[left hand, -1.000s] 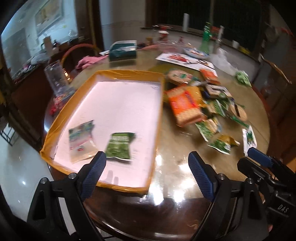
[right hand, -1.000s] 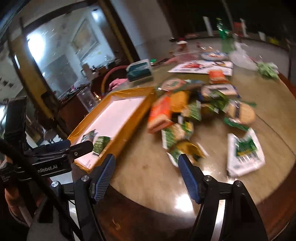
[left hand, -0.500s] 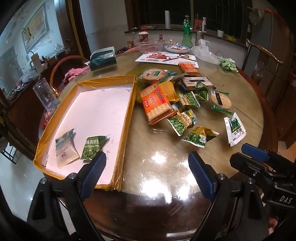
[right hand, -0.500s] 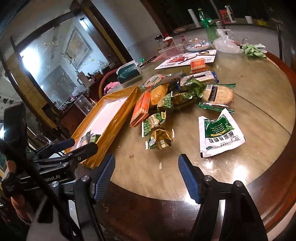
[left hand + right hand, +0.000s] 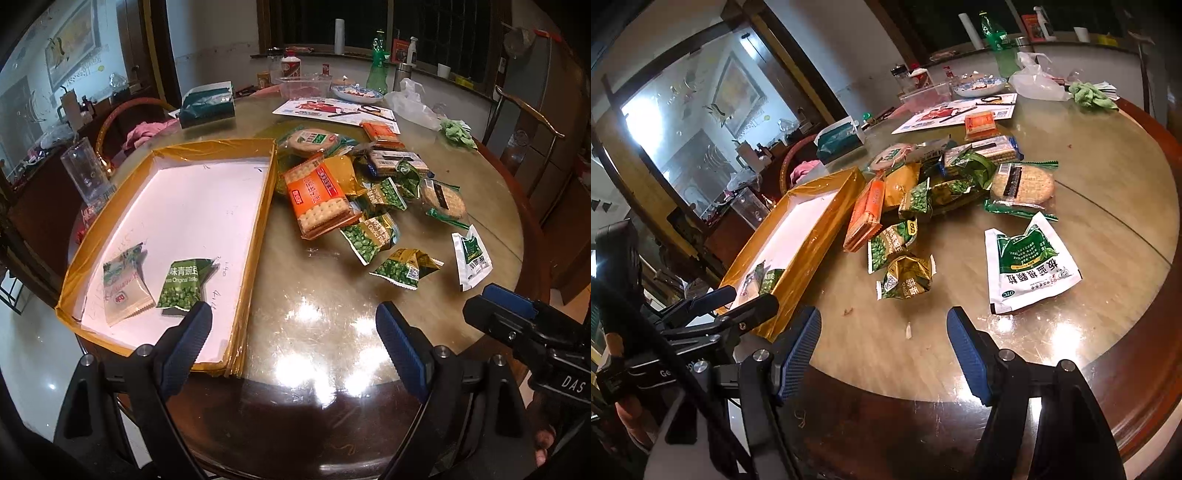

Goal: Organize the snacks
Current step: 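Grasp the white-and-green bag with the right gripper while the left grasps a yellow pea bag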

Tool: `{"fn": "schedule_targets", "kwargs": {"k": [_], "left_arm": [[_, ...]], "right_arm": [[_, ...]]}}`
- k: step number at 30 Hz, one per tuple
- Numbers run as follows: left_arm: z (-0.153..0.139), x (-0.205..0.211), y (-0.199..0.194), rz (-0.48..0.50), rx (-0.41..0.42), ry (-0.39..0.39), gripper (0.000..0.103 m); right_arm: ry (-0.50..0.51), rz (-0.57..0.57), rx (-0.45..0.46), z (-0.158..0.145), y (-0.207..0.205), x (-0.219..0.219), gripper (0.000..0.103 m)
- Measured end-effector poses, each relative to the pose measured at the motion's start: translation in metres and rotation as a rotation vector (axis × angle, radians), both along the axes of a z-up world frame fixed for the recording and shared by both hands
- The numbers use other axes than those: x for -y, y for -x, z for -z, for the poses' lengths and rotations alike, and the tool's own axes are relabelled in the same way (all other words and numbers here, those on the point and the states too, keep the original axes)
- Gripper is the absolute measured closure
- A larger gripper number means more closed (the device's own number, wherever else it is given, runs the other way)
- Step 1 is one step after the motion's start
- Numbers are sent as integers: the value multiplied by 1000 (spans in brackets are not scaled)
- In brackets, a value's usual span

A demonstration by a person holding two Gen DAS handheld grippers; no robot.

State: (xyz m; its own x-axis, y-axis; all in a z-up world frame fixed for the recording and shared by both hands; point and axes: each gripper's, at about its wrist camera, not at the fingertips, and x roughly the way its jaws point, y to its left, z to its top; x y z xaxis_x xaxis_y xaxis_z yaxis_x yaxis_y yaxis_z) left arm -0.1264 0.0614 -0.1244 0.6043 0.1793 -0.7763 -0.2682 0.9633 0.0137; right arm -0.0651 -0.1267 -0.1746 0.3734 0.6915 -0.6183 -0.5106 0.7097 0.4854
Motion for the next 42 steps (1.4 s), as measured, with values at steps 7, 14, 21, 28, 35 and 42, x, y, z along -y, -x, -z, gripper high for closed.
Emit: {"fn": "schedule_targets", "kwargs": {"k": [7,14,21,28,35,42], "left_arm": [[3,-7,-2,3,-6,10,13],[5,-5,-6,28,-4,33,13],[4,8,-12,73,-3,28,13],[3,15,-18,106,-4,19,13],[11,28,-31,178,-12,30,13],[13,34,-35,190,-24,20,13]], "right_arm": [[43,30,15,1,-7,-1,32],[91,137,14,2,-43,37,32],[142,155,-52,29,-92,48,25],[229,79,-5,37,-69,16,24],[227,134,15,39,-73,14,23],[222,174,20,38,-75,16,43]]}}
